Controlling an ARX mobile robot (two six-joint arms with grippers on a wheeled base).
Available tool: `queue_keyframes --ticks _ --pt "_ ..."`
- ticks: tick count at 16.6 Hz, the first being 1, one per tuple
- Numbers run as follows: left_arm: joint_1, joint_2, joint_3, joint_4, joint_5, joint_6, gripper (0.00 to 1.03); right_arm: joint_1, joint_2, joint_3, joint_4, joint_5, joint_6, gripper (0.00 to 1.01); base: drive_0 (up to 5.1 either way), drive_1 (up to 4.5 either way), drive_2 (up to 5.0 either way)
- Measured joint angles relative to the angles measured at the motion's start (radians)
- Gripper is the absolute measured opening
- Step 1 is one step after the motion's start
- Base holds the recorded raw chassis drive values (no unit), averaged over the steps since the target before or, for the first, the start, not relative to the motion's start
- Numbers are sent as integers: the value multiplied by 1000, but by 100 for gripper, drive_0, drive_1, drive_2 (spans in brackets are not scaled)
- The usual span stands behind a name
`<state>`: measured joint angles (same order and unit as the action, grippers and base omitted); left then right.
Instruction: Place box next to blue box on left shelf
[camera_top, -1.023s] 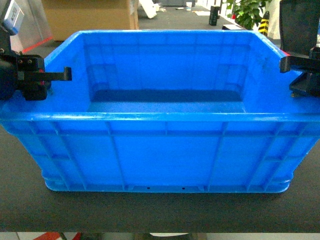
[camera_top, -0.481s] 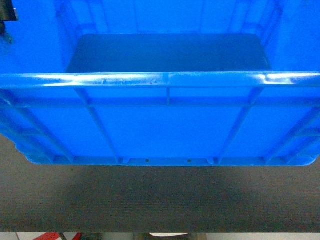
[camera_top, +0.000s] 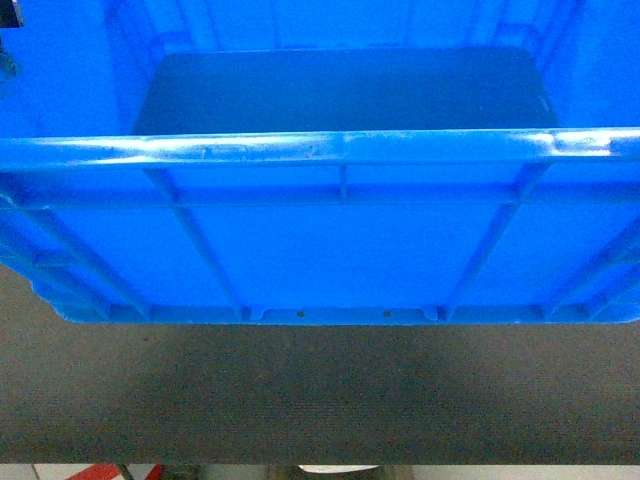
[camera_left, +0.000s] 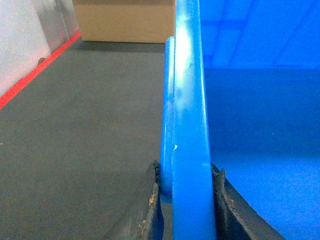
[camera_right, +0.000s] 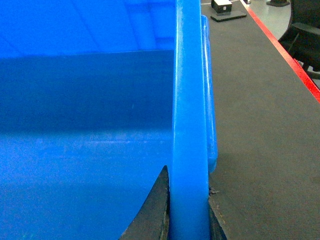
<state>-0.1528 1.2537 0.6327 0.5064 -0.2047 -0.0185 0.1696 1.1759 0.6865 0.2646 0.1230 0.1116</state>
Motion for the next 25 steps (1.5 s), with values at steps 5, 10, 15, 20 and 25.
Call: queue_keyframes --ticks 5,10,15,20,25 --pt "0 0 0 -4 0 0 20 0 0 0 -1 0 0 9 0 0 0" --pt "0 0 0 -4 0 0 20 1 0 0 -1 0 0 9 0 0 0" --pt "-1 0 0 -4 0 0 20 0 0 0 -1 3 -1 9 0 0 0" --pt "-1 0 0 -4 0 0 20 0 0 0 -1 3 -1 9 0 0 0" --pt "-1 0 0 -4 0 1 20 0 0 0 -1 3 -1 9 -157 -157 -157"
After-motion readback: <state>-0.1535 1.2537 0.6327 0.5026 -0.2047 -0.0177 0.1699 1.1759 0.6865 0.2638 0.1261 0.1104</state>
